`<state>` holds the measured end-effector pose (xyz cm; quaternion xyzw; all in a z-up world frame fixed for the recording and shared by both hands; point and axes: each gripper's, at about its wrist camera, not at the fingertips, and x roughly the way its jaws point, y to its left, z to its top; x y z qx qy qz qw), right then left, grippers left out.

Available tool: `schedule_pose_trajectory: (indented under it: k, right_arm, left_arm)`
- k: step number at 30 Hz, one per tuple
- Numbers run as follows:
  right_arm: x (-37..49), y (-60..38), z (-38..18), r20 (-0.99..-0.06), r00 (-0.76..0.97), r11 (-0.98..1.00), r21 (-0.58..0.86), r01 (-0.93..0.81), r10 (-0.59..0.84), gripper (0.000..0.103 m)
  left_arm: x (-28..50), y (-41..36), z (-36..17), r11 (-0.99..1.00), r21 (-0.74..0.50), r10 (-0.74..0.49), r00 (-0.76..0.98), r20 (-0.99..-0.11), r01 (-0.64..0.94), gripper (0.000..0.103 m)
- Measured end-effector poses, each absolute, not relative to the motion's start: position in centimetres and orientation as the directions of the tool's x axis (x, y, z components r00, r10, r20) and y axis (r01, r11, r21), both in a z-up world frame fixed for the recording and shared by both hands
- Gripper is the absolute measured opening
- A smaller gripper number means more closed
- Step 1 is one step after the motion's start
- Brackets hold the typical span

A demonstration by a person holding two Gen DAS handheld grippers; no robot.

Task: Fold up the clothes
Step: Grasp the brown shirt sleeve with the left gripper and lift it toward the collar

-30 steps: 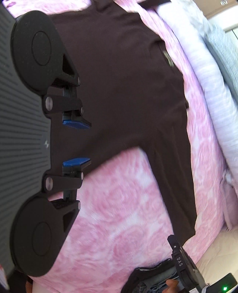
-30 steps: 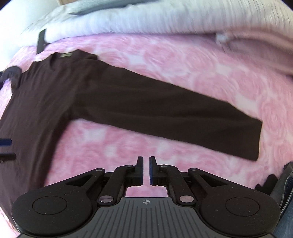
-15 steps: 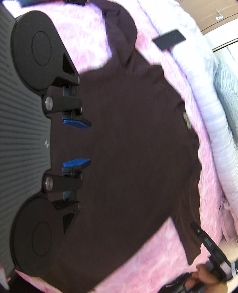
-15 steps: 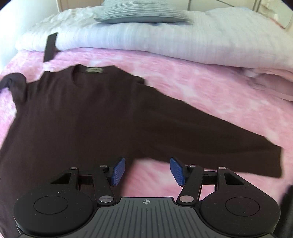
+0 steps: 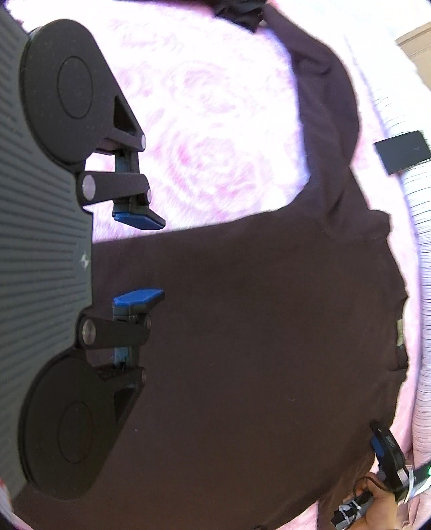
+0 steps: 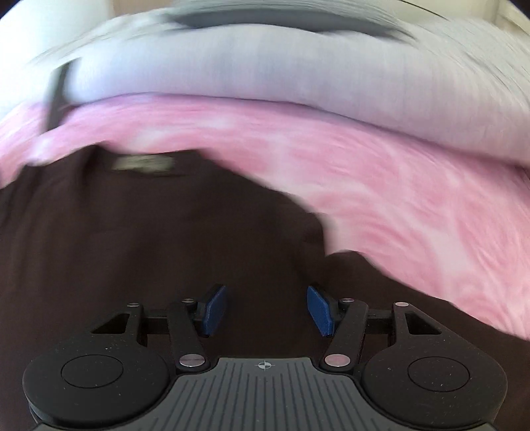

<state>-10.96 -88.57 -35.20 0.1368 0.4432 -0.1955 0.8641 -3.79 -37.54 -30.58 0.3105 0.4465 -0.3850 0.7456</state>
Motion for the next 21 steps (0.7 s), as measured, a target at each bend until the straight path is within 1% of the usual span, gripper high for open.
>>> schedule_pose_trajectory:
  k: [2, 5, 8, 11, 14, 18, 19, 20, 21]
  right_arm:
    - [-12.1, -90.8, -35.2, -0.808, 0.544, 0.854, 0.104, 0.511, -0.227, 0.058]
    - [-13.6, -90.5, -33.3, -0.789, 0.552, 0.844, 0.081, 0.531, -0.271, 0.058]
    - [-15.1, -88.9, -31.1, -0.793, 0.566, 0.853, 0.121, 0.508, -0.225, 0.059]
    - [-16.4, -85.9, -29.4, -0.801, 0.571, 0.871, 0.142, 0.47, -0.178, 0.059]
    - [-17.6, -82.0, -28.1, -0.813, 0.561, 0.882, 0.141, 0.45, -0.156, 0.059]
    - [-18.1, -76.4, -26.7, -0.815, 0.565, 0.893, 0.148, 0.425, -0.133, 0.059]
    - [-18.2, -75.0, -26.3, -0.815, 0.565, 0.896, 0.15, 0.418, -0.127, 0.06]
    - [-18.3, -73.6, -26.0, -0.815, 0.566, 0.898, 0.152, 0.412, -0.122, 0.065]
    - [-18.0, -72.0, -25.7, -0.814, 0.569, 0.901, 0.15, 0.406, -0.121, 0.068]
  left_arm:
    - [-4.1, -38.2, -30.8, 0.5, 0.115, -0.287, 0.289, -0.914, 0.859, 0.034]
    - [-4.5, -39.4, -29.2, 0.465, 0.119, -0.302, 0.283, -0.91, 0.877, 0.034]
    - [-4.4, -40.5, -27.2, 0.43, 0.148, -0.316, 0.302, -0.899, 0.891, 0.034]
    - [-2.9, -40.8, -25.1, 0.401, 0.203, -0.322, 0.345, -0.881, 0.893, 0.036]
    - [-0.8, -40.2, -23.5, 0.348, 0.295, -0.309, 0.406, -0.86, 0.89, 0.038]
    - [3.5, -37.6, -22.1, 0.28, 0.404, -0.285, 0.477, -0.832, 0.871, 0.041]
    - [4.6, -36.8, -21.8, 0.265, 0.426, -0.278, 0.492, -0.825, 0.865, 0.042]
    - [5.6, -35.8, -21.6, 0.249, 0.446, -0.273, 0.504, -0.82, 0.86, 0.043]
    - [7.0, -34.7, -21.4, 0.225, 0.47, -0.269, 0.518, -0.812, 0.854, 0.044]
